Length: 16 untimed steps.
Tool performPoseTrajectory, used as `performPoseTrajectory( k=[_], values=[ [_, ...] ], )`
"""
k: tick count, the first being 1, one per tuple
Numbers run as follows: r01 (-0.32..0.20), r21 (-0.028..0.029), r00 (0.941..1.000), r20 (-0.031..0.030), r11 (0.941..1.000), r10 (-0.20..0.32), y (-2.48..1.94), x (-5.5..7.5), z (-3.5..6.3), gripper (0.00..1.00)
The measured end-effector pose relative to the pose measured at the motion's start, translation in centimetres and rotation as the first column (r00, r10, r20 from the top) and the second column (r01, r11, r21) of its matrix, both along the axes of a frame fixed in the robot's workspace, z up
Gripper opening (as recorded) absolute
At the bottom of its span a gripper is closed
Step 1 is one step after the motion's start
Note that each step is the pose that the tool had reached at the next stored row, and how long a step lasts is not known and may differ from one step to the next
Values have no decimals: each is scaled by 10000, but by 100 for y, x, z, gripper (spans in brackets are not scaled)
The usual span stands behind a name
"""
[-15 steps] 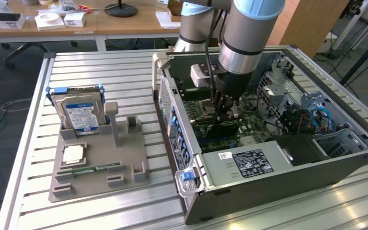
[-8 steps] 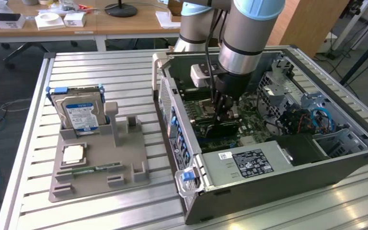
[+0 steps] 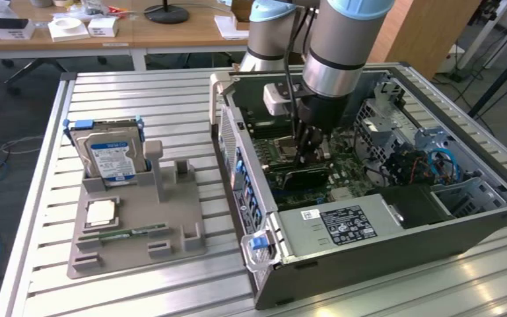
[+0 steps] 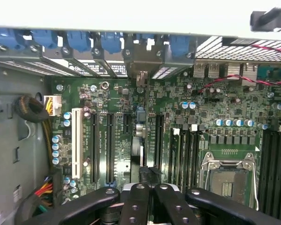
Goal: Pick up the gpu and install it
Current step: 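Press down on the gpu until it lock into place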
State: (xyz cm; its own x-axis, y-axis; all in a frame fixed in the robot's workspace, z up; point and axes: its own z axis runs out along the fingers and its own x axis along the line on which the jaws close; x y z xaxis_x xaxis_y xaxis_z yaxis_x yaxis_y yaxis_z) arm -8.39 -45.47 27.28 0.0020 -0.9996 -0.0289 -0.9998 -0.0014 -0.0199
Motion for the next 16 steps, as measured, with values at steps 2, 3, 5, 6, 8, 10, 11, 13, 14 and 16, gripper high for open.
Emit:
performPoseTrajectory(
  k=[2,3,5,6,8,10,11,13,14,16],
  values=[
    [0,-10,10000,0,10000,0,0,0,60,10],
    [0,-15,10000,0,10000,0,0,0,96,10],
    [0,-23,10000,-1,10000,0,0,0,176,10],
    [0,-25,10000,0,10000,0,0,0,217,10],
    [0,-35,10000,0,10000,0,0,0,289,10],
    [0,-48,10000,0,10000,0,0,0,351,10],
    [0,-57,10000,-1,10000,0,0,0,383,10],
    [0,-74,10000,-1,10000,0,0,0,443,10],
    [0,-79,10000,0,10000,0,0,0,470,10],
    [0,-88,10000,0,10000,0,0,0,524,10]
  ],
)
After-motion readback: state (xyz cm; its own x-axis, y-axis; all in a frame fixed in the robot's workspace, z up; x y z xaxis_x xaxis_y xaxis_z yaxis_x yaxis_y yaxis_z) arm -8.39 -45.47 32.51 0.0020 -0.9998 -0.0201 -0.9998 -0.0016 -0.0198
